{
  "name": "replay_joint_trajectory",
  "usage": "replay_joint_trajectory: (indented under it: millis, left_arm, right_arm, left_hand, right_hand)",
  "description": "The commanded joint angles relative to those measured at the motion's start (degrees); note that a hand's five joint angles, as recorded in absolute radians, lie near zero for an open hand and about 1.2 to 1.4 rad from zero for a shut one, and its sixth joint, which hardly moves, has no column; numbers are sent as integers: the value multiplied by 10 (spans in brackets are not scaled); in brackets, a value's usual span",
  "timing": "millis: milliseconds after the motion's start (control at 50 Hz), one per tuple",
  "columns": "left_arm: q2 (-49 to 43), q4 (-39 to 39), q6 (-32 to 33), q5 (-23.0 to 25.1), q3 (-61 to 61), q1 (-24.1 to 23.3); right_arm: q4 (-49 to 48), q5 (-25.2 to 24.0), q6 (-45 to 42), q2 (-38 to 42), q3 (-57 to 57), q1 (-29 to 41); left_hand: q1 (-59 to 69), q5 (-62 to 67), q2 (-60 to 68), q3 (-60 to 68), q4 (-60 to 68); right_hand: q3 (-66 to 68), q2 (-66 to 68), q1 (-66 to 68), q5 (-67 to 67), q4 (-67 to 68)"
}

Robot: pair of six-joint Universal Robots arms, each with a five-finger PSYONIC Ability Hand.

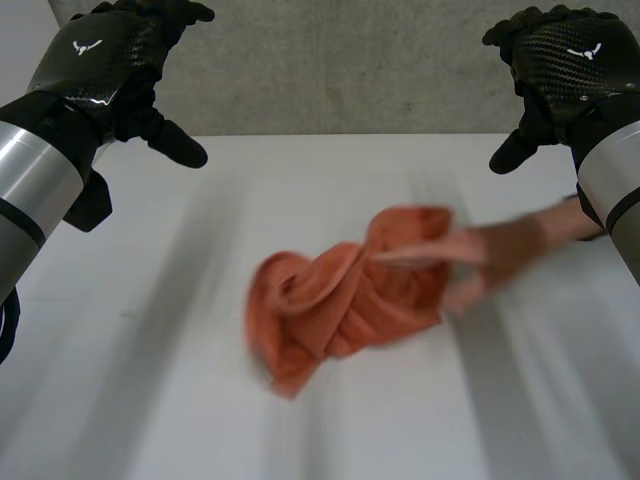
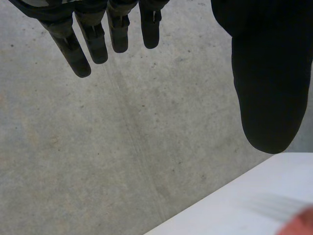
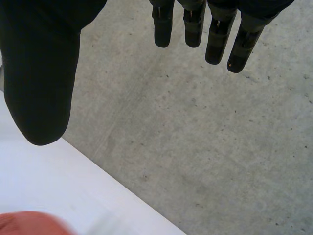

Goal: Fold the laundry

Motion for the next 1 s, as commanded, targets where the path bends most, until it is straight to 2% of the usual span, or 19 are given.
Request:
replay_joint_trajectory:
  millis: [20,180,340,500,640,720,880,960,1000]
  left_arm:
    - [0,0,1,0,-1,0]
    - [-2,0,1,-1,-1,-2]
    - [-7,-18,1,-1,5,-4]
    - [-2,-105,14,-2,1,-9]
    - [-20,-132,96,-6,-61,-11]
    - [-60,-132,166,-8,-123,-5]
    - [-164,-83,181,-2,-155,-8]
    - [-219,-47,185,-6,-146,-10]
    - [-249,-35,187,-9,-136,-11]
  right_arm:
    - [-2,-1,1,0,0,0]
    - [-3,-21,2,1,-2,0]
    - [16,-86,-2,6,-13,-9]
    - [158,-101,-40,44,-46,-11]
    - [259,-116,-48,121,-52,2]
    - [259,-144,-22,164,-36,10]
    - [167,-148,50,254,11,18]
    - [94,-140,63,279,34,19]
    - [58,-121,67,289,42,24]
  left_hand:
    - [-13,-21,-13,-16,-13]
    - [-13,-21,-13,-16,-13]
    - [2,-6,2,-1,2]
    - [7,-1,7,4,7]
    - [9,0,9,6,8]
    - [22,14,22,19,22]
    - [36,27,35,33,35]
    - [101,93,101,98,101]
    - [170,162,170,167,170]
  right_hand:
    - [-19,-14,-2,-30,-29]
    - [-19,-14,-2,-30,-29]
    - [-19,-14,-2,-30,-29]
    - [-19,-14,-2,-30,-29]
    - [2,7,19,-9,-8]
    - [2,7,19,-9,-8]
    - [29,34,46,17,18]
    - [130,134,147,118,119]
    - [277,282,294,266,267]
